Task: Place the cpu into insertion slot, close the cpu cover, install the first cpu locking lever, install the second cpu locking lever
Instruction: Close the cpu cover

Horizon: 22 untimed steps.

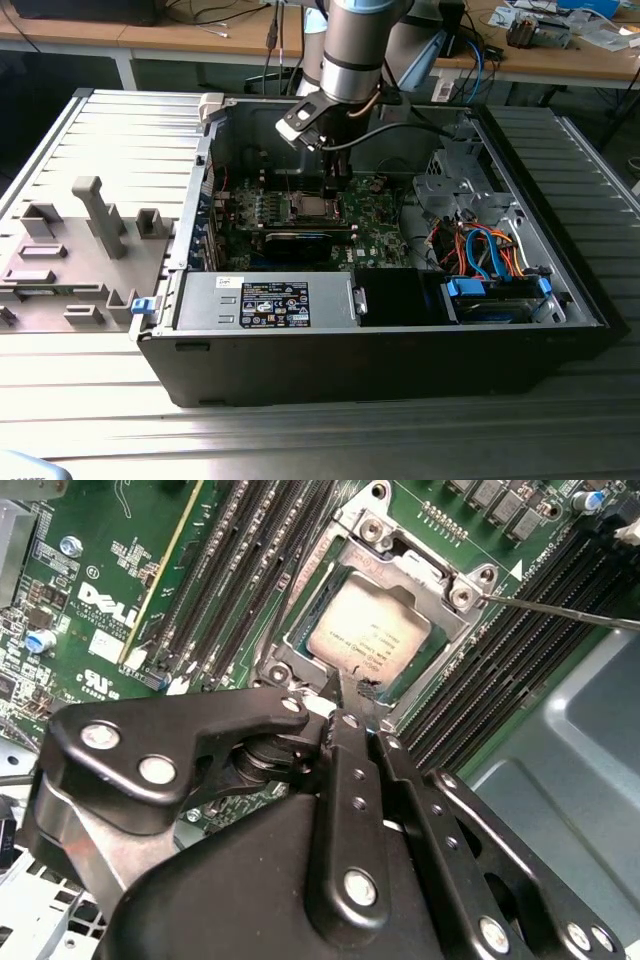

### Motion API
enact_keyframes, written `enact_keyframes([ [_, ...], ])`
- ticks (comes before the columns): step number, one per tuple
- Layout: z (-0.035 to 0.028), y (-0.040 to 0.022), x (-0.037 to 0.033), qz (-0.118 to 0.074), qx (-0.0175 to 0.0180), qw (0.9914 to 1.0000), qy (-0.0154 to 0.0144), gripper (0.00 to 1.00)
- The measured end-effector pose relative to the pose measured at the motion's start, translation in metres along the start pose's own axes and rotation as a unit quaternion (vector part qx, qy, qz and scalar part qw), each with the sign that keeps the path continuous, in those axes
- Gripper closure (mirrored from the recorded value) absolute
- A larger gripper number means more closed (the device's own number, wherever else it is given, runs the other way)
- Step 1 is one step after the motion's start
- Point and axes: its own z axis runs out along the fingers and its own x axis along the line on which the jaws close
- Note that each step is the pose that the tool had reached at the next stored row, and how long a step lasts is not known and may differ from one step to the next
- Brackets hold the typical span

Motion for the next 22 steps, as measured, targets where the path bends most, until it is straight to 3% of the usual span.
enact_keyframes([
  [3,0.0022,-0.0018,0.0002,0.0,0.0,1.0,0.0,0.89],
  [16,0.0124,-0.0348,0.0022,0.0,-0.0001,1.0,0.0001,0.89],
  [22,0.0222,-0.0405,0.0026,0.0,-0.0001,1.0,0.0,0.89],
])
